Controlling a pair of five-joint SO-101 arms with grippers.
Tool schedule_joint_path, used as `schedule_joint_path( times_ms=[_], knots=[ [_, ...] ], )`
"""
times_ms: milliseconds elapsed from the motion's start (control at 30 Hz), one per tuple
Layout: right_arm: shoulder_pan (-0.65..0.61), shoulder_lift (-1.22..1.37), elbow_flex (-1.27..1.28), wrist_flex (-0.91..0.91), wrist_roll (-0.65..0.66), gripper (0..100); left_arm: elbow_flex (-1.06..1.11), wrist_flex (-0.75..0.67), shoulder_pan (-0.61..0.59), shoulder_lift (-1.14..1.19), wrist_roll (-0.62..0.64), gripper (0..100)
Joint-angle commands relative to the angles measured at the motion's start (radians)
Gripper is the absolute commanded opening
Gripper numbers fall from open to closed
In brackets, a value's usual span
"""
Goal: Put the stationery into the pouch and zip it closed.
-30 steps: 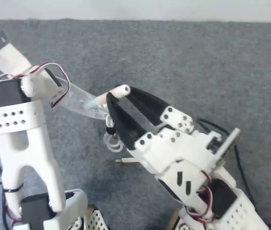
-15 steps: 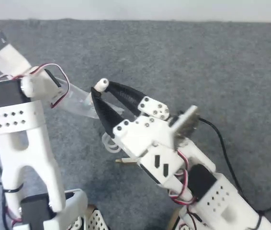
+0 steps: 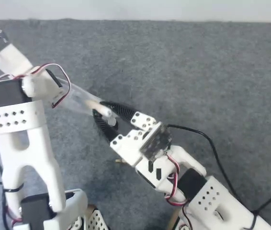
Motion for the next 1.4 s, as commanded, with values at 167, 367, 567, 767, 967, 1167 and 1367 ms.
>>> schedule_joint_path(
  times_ms=[167, 367, 567, 767, 967, 1167, 1367],
  knots=[
    [-0.018, -0.027, 0.028, -0.016, 0.046, 0.6, -0.004, -0.034, -0.005, -0.038, -0.011, 1],
    [-0.018, -0.027, 0.028, -0.018, 0.043, 4.2, -0.001, -0.035, -0.005, -0.038, -0.011, 1],
    [-0.036, -0.039, 0.049, 0.022, 0.043, 28.6, -0.001, -0.035, -0.005, -0.038, -0.011, 1],
    [-0.062, -0.039, 0.049, 0.061, 0.046, 28.5, -0.001, -0.035, -0.005, -0.038, -0.011, 1],
    [-0.062, -0.039, 0.055, 0.064, 0.048, 26.8, -0.001, -0.035, -0.005, -0.038, -0.011, 1],
    [-0.061, -0.150, 0.048, 0.217, 0.049, 26.8, -0.001, -0.035, -0.005, -0.038, -0.011, 1],
    [-0.016, -0.380, 0.055, 0.380, 0.043, 26.7, -0.001, -0.035, -0.005, -0.038, -0.011, 1]
  ],
)
